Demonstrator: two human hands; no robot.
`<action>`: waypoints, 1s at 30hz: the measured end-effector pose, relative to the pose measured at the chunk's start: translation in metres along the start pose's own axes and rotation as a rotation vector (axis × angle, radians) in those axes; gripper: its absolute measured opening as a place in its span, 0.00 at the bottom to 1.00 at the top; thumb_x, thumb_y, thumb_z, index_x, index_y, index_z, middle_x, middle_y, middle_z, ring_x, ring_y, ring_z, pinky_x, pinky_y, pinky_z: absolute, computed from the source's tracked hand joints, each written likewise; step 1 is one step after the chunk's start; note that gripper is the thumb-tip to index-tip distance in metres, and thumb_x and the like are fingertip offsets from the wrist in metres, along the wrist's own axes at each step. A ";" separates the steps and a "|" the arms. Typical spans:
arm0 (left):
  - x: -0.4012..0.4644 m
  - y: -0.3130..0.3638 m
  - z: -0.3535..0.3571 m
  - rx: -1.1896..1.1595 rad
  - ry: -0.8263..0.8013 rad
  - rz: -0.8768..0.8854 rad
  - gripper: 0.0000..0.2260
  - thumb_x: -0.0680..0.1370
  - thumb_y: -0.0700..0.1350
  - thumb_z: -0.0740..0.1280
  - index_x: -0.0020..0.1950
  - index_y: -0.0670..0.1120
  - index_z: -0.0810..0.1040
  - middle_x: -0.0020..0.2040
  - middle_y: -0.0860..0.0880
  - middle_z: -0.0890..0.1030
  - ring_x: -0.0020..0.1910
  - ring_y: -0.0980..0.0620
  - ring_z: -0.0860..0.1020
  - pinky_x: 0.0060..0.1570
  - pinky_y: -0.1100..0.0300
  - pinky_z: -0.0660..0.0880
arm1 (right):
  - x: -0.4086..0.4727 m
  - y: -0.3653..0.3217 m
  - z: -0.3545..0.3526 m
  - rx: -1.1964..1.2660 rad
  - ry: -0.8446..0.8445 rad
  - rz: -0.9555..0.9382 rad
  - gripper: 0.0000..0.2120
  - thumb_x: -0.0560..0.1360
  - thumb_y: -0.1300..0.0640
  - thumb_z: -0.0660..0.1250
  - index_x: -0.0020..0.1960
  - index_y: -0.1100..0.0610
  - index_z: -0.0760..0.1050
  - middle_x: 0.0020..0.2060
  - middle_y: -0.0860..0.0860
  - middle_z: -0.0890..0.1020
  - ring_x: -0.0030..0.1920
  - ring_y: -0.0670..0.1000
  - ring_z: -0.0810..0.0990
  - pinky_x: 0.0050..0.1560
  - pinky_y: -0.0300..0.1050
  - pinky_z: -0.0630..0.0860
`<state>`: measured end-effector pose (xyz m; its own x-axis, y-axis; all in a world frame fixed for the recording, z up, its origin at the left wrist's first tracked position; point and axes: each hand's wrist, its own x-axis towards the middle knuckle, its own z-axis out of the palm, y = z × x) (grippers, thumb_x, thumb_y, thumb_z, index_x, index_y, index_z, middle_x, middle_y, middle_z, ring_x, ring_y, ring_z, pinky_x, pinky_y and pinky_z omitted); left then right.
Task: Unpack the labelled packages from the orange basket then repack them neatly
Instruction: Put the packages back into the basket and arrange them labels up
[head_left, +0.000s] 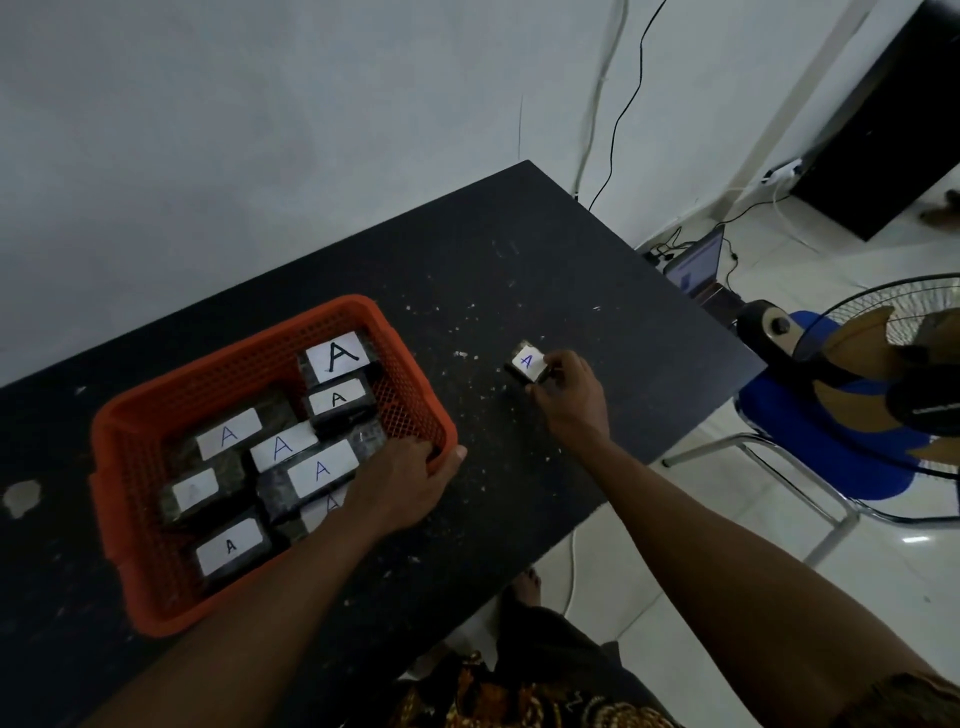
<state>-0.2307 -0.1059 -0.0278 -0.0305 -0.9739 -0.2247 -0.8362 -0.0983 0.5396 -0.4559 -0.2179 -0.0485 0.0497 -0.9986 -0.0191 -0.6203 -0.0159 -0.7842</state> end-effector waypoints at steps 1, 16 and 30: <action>-0.001 -0.001 -0.001 -0.011 -0.004 0.004 0.26 0.79 0.66 0.54 0.35 0.48 0.76 0.33 0.51 0.76 0.32 0.54 0.76 0.36 0.57 0.74 | -0.001 -0.004 0.000 0.002 0.002 -0.016 0.15 0.72 0.56 0.72 0.56 0.47 0.71 0.54 0.44 0.73 0.51 0.41 0.72 0.48 0.32 0.68; -0.050 -0.043 -0.025 -0.003 -0.039 0.056 0.19 0.80 0.63 0.55 0.60 0.55 0.78 0.52 0.52 0.81 0.45 0.56 0.78 0.46 0.56 0.76 | -0.075 -0.108 0.059 -0.486 -0.059 -0.568 0.15 0.71 0.43 0.70 0.52 0.51 0.78 0.48 0.51 0.81 0.50 0.54 0.73 0.50 0.50 0.69; -0.083 -0.070 -0.033 0.102 0.069 -0.030 0.27 0.78 0.68 0.53 0.43 0.49 0.82 0.38 0.51 0.76 0.37 0.55 0.73 0.36 0.58 0.71 | -0.050 -0.144 0.090 -0.967 -0.330 -0.530 0.11 0.73 0.45 0.64 0.51 0.49 0.77 0.54 0.52 0.79 0.57 0.55 0.69 0.58 0.54 0.63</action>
<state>-0.1517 -0.0245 -0.0195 0.0304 -0.9830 -0.1813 -0.8875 -0.1100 0.4475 -0.2988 -0.1612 0.0097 0.5980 -0.7950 -0.1020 -0.7942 -0.6048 0.0584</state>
